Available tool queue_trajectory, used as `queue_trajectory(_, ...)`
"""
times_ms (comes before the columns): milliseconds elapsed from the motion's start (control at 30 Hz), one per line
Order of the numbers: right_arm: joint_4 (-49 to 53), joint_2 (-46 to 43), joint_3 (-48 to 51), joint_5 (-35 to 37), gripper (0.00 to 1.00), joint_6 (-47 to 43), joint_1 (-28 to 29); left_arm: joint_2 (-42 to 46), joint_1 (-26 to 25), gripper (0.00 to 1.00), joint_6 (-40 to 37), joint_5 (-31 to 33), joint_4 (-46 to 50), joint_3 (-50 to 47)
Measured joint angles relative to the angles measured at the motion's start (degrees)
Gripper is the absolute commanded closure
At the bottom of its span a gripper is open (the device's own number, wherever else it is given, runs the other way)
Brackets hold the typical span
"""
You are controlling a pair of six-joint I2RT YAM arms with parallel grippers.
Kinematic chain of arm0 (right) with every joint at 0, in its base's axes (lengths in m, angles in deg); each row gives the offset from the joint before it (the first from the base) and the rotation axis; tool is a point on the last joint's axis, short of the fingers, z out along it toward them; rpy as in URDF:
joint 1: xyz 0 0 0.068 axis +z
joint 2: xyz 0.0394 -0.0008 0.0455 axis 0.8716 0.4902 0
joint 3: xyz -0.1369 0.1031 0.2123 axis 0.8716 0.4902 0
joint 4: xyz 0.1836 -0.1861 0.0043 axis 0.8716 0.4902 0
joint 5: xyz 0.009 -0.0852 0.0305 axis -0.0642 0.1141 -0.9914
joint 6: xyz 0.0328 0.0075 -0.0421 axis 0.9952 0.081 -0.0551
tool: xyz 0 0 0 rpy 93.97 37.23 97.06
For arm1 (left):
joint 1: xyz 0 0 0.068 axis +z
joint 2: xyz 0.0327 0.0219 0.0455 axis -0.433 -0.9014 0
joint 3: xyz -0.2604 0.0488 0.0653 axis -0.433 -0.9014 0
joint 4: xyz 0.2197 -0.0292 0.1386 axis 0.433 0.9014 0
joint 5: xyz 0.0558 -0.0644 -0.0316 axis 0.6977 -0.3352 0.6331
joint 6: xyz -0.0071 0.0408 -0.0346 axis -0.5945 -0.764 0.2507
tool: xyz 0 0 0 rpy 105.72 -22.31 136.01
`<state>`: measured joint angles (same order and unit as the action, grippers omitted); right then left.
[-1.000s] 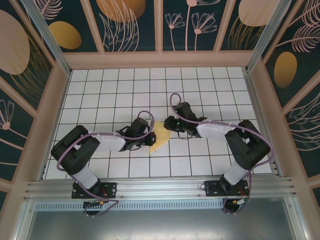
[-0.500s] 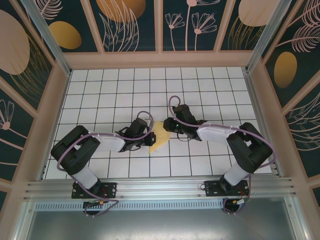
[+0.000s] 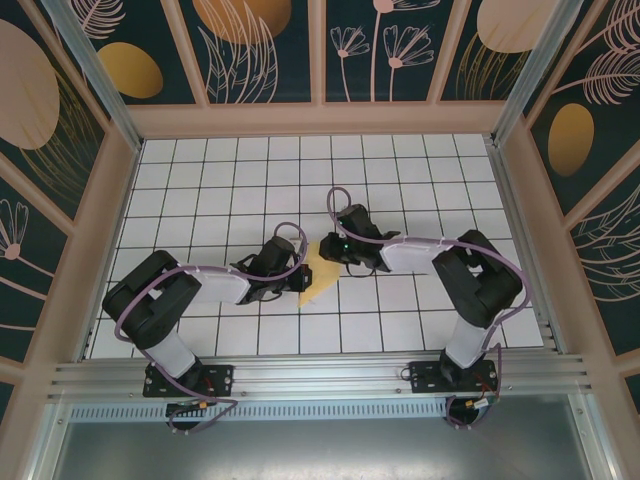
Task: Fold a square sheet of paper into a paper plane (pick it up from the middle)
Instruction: Fourth fold the wing at the center of the table.
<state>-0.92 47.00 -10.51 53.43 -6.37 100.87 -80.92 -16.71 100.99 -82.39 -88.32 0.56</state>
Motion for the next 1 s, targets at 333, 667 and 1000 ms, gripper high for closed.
queue_trajectory(333, -0.7, 1.9, -1.0, -2.3, 0.84, 0.1, -0.5, -0.4, 0.0, 0.95, -0.1, -0.2, -1.7, -0.4)
queue_trajectory(667, -6.3, 5.7, -1.0, -5.8, 0.85, 1.1, -0.9, 0.4, 0.0, 0.95, -0.5, -0.1, -7.2, -4.1)
queue_trajectory(1000, -7.2, 8.0, -1.5, -4.7, 0.87, 1.4, -0.3, 2.7, 0.0, 0.85, 0.5, -0.3, -8.6, -6.7)
